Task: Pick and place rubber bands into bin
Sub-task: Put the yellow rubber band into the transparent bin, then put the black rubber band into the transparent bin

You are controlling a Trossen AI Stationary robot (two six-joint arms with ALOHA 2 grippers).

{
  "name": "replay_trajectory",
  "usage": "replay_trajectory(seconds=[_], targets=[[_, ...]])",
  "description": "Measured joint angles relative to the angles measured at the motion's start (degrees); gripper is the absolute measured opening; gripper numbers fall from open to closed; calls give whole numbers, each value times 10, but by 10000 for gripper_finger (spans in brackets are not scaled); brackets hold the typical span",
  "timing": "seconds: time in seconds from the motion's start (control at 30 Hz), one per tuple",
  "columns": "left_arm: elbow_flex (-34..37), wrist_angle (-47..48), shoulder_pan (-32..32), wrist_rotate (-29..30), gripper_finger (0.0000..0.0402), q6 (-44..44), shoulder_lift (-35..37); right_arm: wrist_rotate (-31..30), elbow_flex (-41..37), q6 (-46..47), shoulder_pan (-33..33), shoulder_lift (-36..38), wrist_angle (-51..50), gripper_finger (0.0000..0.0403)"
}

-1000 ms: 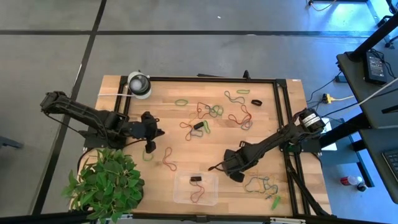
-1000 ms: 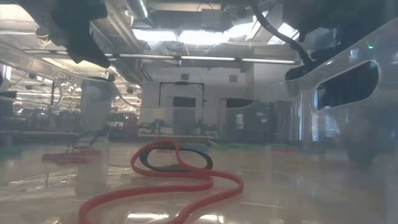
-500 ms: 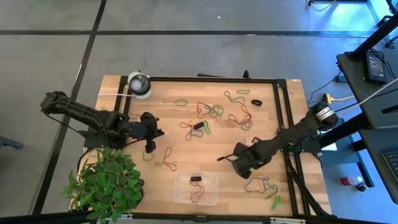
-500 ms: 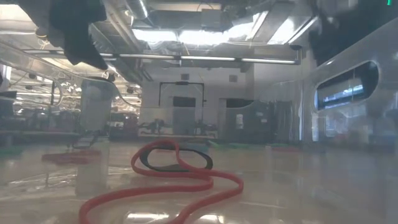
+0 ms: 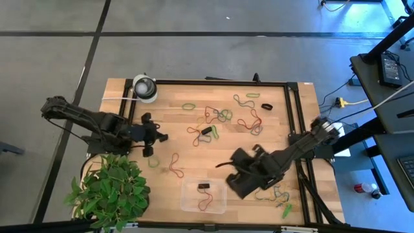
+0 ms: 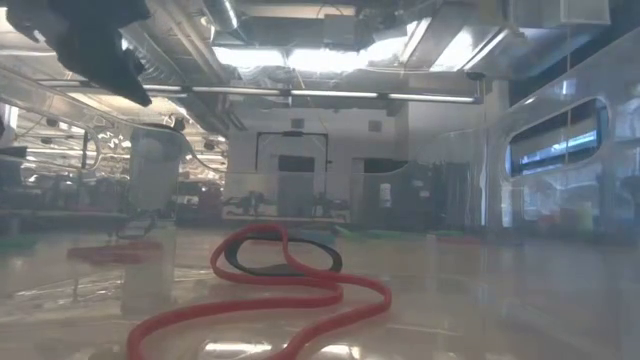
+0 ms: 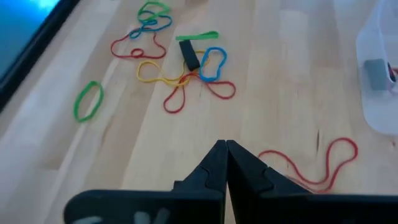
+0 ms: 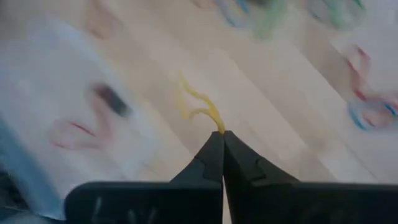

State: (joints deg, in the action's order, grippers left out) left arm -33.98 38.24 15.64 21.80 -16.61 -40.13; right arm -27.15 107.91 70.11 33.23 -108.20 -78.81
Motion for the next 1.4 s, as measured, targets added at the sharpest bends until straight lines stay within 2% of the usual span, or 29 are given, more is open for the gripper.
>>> replay_trajectory(seconds=[0.17,0.3,0.47,0.63,0.83,1.1,1.27,1.4], targets=[[0,-2,0,0,2,23,17,-18,179,-77,0,-120,9,0],[0,8,0,-3,3,24,18,-3,272,-120,-1,-204,16,0],[0,8,0,-10,3,24,18,53,237,-119,-8,-250,103,0],[0,8,0,-10,3,24,18,68,236,-119,-15,-309,124,0],[0,8,0,-10,3,24,18,123,236,-119,-24,-345,126,6],[0,7,0,-23,3,24,18,123,236,-134,-27,-338,106,85],[0,5,0,-29,3,22,18,124,271,-150,-27,-333,67,140],[0,-1,0,-35,3,15,17,116,261,-166,-27,-295,58,148]])
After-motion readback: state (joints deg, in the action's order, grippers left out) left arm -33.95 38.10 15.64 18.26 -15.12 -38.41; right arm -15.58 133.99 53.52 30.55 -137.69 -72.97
